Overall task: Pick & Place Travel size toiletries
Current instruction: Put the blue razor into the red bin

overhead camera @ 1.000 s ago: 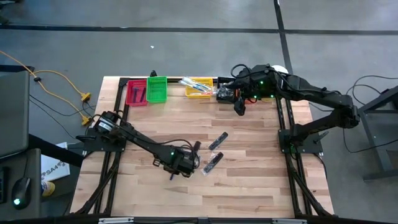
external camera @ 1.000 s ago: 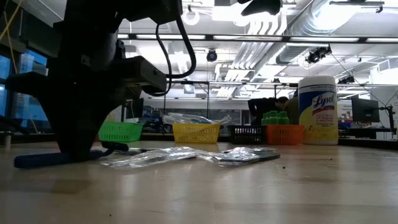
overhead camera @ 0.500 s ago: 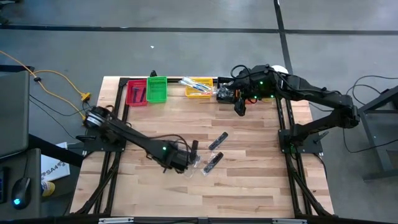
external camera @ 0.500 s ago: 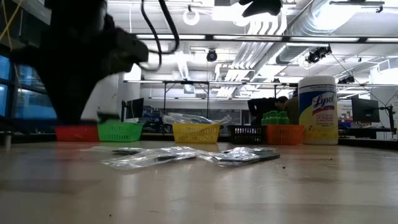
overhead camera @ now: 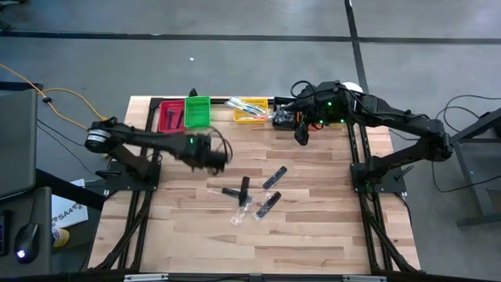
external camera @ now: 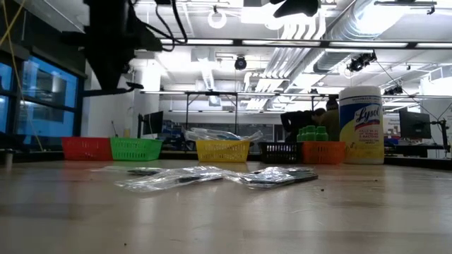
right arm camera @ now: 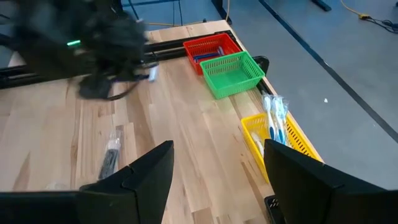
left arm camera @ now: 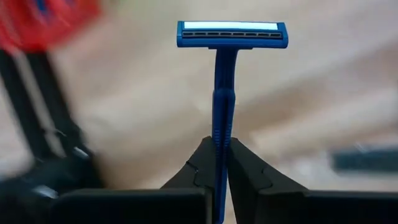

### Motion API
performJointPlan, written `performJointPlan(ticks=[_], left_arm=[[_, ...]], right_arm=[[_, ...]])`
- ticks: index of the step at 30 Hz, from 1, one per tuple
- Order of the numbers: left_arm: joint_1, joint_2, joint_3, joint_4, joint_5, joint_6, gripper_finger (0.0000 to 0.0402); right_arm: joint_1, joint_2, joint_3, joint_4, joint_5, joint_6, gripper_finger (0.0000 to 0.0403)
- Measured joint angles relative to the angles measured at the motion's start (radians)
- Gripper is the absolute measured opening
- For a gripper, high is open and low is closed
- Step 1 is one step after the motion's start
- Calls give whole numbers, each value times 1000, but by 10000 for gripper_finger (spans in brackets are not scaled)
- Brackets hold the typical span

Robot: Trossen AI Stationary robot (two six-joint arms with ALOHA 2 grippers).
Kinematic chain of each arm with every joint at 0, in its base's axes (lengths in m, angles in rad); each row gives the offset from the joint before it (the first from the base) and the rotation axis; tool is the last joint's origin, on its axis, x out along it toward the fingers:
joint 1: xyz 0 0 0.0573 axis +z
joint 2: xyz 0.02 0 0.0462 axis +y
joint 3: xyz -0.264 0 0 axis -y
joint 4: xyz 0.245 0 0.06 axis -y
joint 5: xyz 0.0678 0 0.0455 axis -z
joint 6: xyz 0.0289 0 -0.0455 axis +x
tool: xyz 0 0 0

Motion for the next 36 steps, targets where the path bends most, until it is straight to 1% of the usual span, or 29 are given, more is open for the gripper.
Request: performJointPlan(ticks=[4, 7, 13, 15, 19, 24, 28, 32, 36], left_arm=[[172, -28, 0, -47, -79, 178, 11], [316, -47, 0, -47, -134, 321, 10], [590, -54, -4, -31, -213, 572, 10], [668, -54, -30, 15, -216, 637, 10], [795, -63, -111, 133, -192, 738, 10], [918, -66, -168, 264, -151, 841, 10], [992, -66, -199, 363, -90, 903, 10], [1035, -66, -217, 378, -46, 933, 11], [1034, -66, -229, 387, -45, 945, 25]], right_arm=[[0, 0, 0, 9, 0, 0, 238], [0, 0, 0, 12, 0, 0, 238], [0, 0, 0, 13, 1, 1, 238], [0, 0, 0, 13, 1, 1, 238], [0, 0, 0, 13, 2, 5, 238], [0, 0, 0, 23, 5, 19, 238], [0, 0, 0, 35, 47, 23, 238], [0, 0, 0, 35, 79, 27, 238], [0, 0, 0, 35, 79, 31, 238]])
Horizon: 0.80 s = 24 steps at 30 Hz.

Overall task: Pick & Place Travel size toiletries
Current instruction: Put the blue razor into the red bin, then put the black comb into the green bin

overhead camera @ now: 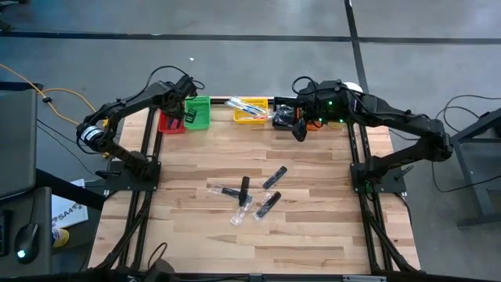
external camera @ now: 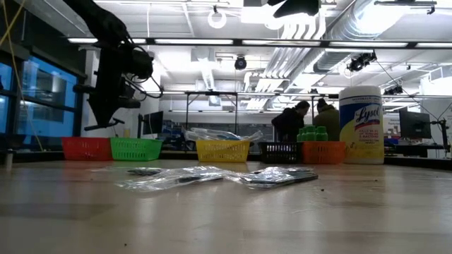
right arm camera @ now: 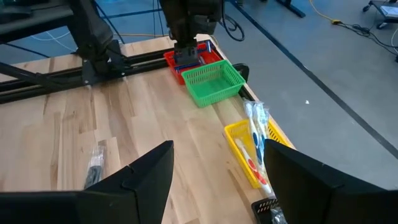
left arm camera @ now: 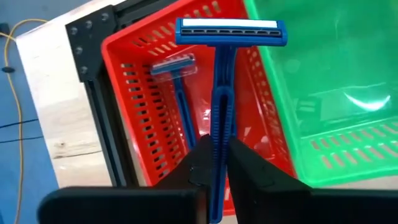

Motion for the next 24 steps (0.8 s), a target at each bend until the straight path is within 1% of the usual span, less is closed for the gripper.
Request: performJointPlan(ticks=[4, 7, 9, 15, 17, 21, 24], left_arm=[[0, 2, 0, 10, 18, -10, 59], [1, 2, 0, 9, -6, -13, 84], [0, 2, 0, 11, -7, -16, 94], [0, 1, 0, 4, -5, -20, 100], [0, -15, 0, -2, 14, -34, 101], [-9, -98, 0, -5, 53, -62, 101], [-59, -185, 0, 0, 70, -86, 101]], right_arm=[[0, 0, 0, 0, 0, 0, 238], [0, 0, 0, 0, 0, 0, 238], [0, 0, 0, 0, 0, 0, 238], [0, 0, 0, 0, 0, 2, 238], [0, 0, 0, 0, 0, 22, 238], [0, 0, 0, -8, 0, 92, 238], [0, 0, 0, -34, 0, 158, 238]])
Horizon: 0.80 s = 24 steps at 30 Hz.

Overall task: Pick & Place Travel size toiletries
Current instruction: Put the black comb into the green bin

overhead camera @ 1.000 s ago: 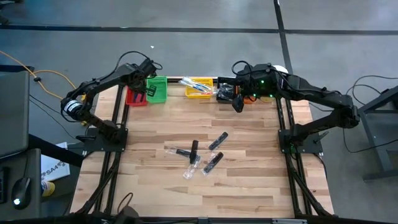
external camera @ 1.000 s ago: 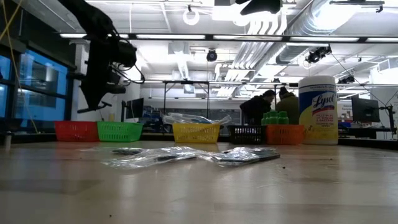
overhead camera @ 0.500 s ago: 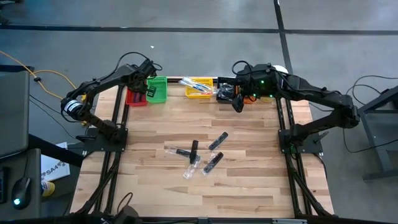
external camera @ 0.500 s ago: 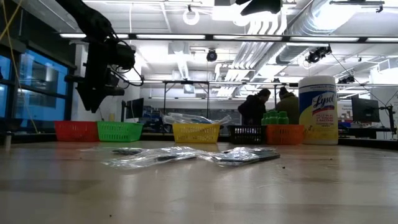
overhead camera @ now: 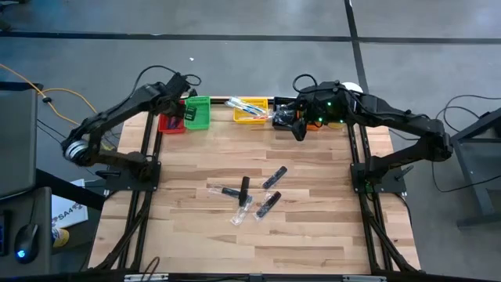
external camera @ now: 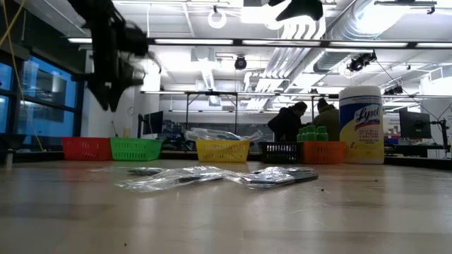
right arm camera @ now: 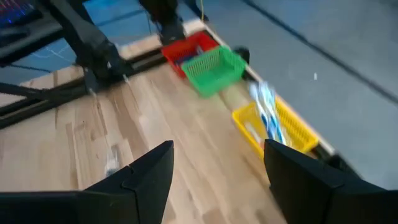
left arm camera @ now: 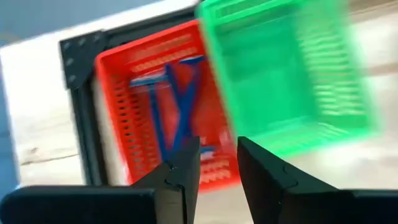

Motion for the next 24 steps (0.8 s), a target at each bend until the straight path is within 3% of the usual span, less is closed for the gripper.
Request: performJointPlan(ticks=[4, 9, 18, 24], left_arm=[[-114, -117, 0, -1, 47, -18, 101], [-340, -183, 0, -33, 39, -141, 102], [-730, -205, 0, -32, -49, -363, 102], [-955, -195, 0, -32, -113, -476, 102]], right_arm=[[2, 0, 0, -76, -3, 23, 238], [28, 0, 0, -155, -30, 23, 238], [120, 14, 0, -164, -35, 203, 238], [228, 84, 0, -167, -98, 150, 238]])
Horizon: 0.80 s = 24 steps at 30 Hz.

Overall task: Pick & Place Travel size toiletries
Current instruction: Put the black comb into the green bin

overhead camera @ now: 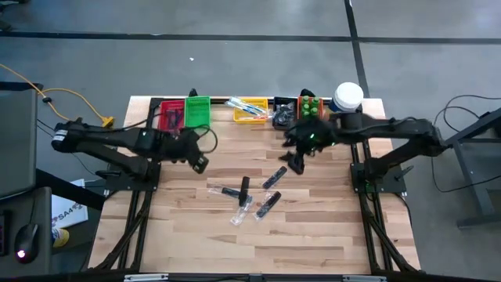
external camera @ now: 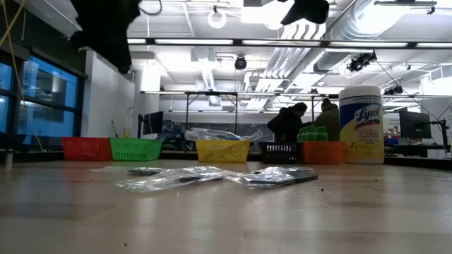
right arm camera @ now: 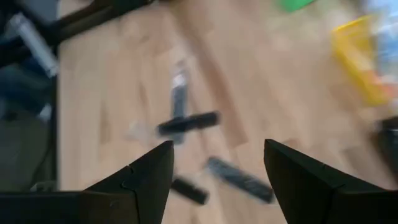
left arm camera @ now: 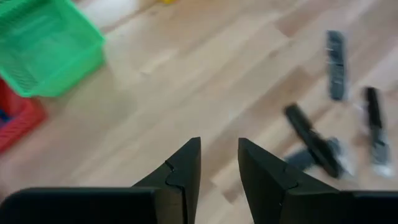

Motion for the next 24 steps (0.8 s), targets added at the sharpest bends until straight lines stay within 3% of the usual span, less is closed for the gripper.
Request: performJointPlan(ticks=[7, 16, 20, 24], left_arm=[[-143, 37, 1, 56, -2, -173, 102], [-166, 182, -26, 197, 175, -220, 102], [-164, 210, -167, 538, 309, -185, 102], [-165, 215, -343, 879, 362, -289, 102]], right_arm=[[106, 105, 0, 12, 31, 131, 238], [156, 125, 0, 69, 156, 309, 238], [161, 125, 0, 45, 202, 345, 238], [163, 125, 0, 28, 203, 356, 238]])
